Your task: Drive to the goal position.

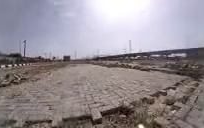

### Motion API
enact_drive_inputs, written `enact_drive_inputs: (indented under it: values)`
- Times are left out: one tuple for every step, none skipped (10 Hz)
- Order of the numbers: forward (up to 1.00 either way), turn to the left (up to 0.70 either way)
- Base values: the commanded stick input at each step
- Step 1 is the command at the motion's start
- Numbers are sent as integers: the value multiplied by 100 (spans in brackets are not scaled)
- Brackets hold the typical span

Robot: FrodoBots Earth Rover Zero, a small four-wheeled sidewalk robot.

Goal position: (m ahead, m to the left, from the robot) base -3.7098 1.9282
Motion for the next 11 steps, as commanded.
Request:
enact_drive_inputs:
  values:
    - [-98, 0]
    - [-98, 0]
    - [-98, 0]
    - [-98, 0]
    - [-98, 0]
    - [-98, 0]
    - [-98, 0]
    - [-98, 0]
    - [-98, 0]
    - [-98, 0]
    - [-98, 0]
